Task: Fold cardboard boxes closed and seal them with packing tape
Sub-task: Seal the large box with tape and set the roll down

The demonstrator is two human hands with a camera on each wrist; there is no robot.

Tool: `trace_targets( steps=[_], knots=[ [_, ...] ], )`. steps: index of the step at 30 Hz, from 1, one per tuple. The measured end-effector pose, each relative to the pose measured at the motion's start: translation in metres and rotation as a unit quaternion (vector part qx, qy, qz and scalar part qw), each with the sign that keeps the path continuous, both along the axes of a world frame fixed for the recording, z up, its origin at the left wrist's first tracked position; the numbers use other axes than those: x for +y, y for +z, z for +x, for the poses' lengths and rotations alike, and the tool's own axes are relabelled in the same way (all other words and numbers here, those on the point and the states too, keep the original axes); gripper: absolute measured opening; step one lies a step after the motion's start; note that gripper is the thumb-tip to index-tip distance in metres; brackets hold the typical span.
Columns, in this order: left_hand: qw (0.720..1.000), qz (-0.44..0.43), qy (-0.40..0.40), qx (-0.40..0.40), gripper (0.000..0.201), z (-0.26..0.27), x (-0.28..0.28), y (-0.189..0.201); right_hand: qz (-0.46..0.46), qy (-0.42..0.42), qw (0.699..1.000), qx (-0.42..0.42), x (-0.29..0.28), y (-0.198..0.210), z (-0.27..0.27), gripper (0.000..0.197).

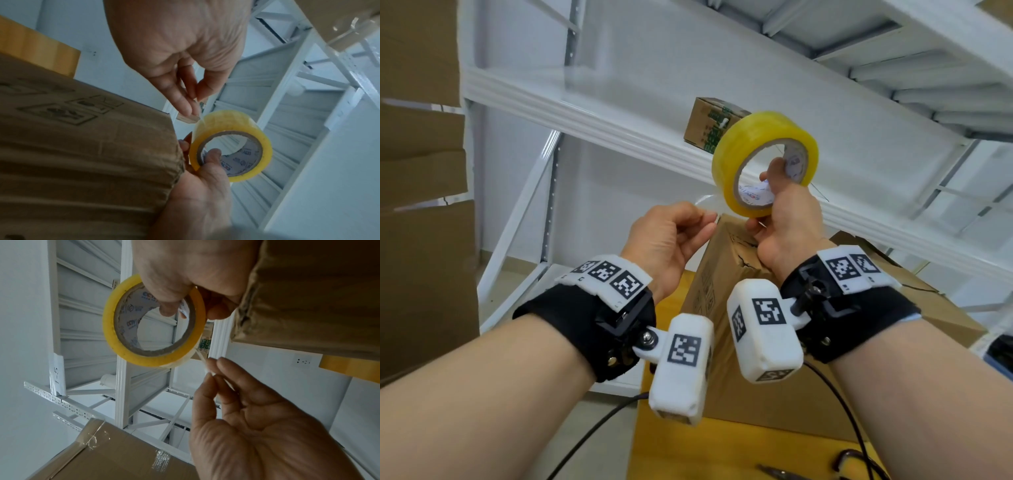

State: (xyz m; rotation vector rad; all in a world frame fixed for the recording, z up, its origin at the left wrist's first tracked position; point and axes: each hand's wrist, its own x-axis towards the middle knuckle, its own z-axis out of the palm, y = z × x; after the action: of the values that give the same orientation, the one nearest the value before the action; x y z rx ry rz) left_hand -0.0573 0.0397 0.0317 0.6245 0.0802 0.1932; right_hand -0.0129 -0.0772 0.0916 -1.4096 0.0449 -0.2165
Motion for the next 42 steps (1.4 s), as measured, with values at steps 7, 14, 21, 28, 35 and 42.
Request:
trace_targets(
  steps=[7,14,21,28,35,42],
  knots=[
    [1.000,0.027,0.010,0.006,0.017,-0.003,0.008,-0.005,0.007,0.013,1.000,-0.001,0.002,0.000,0.001,0.039],
    [0.999,-0.030,0.006,-0.013,0.006,-0.005,0.002,-0.002,0.007,0.035,0.999,-0.004,0.004,0.000,-0.001,0.037],
    [0.999,-0.050,-0.007,-0.005,0.012,-0.011,0.007,-0.002,0.005,0.039,0.999,0.000,0.002,0.000,0.002,0.039],
    [0.994,0.077,-0.041,0.072,0.009,-0.010,0.015,-0.001,0.000,0.053,0.999,-0.002,0.000,0.000,0.005,0.028],
    [0.988,0.099,-0.057,0.103,0.004,-0.014,0.012,0.004,0.018,0.019,1.000,-0.013,-0.006,0.002,0.003,0.036],
    [0.985,0.097,-0.038,0.137,0.009,-0.016,0.019,-0.003,0.013,0.009,1.000,-0.014,-0.004,0.002,-0.001,0.038]
  ],
)
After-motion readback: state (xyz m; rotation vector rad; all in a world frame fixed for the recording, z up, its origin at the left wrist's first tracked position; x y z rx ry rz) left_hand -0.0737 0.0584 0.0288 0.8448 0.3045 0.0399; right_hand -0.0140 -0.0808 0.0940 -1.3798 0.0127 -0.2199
